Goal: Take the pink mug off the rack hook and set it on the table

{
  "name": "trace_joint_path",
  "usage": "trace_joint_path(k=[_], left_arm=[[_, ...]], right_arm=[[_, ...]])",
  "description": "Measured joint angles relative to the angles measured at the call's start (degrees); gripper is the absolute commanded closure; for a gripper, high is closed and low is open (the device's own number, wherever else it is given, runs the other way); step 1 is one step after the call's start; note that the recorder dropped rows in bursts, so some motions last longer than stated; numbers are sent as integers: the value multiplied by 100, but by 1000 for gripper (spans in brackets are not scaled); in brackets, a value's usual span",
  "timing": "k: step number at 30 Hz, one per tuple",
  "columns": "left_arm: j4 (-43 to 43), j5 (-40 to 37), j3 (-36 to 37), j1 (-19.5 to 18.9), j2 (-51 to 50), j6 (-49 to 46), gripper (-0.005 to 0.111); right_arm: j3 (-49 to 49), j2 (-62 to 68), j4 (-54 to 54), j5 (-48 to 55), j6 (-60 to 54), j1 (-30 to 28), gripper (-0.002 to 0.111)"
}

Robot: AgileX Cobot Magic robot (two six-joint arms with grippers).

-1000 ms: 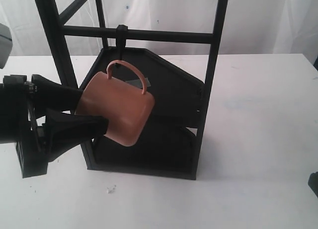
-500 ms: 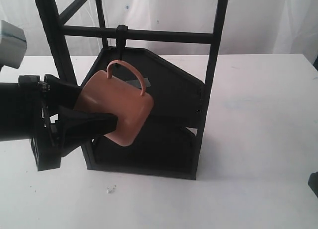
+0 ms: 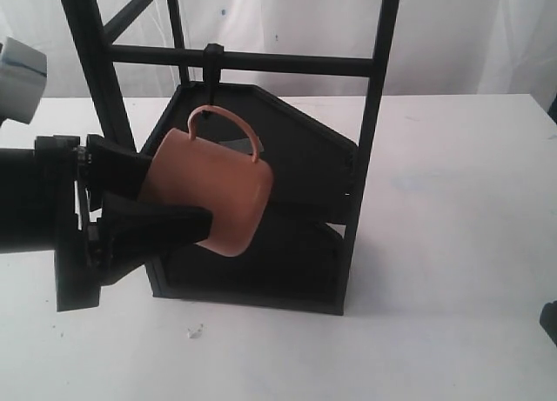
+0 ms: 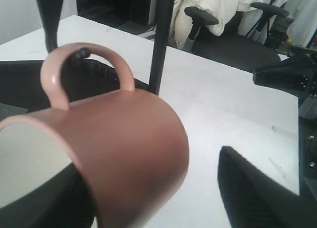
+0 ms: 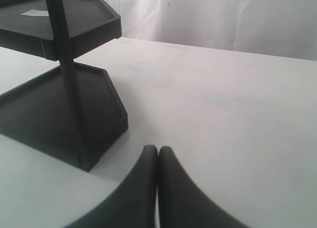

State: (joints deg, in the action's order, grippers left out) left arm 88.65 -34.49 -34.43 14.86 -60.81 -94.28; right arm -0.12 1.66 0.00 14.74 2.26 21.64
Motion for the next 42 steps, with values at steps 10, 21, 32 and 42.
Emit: trace_joint_path(k=[10,21,32,42], left_arm=[[212,-115,0,45,-63,75,39],[603,-155,0,45,-490,-215,39],[639,-405,0,45,-490,-372,39],[606,-550,0,119,-490,-420,39]], right_arm=[[0,0,0,0,0,0,108],[0,0,0,0,0,0,108],[0,0,0,0,0,0,108],[0,0,0,0,10,0,108]])
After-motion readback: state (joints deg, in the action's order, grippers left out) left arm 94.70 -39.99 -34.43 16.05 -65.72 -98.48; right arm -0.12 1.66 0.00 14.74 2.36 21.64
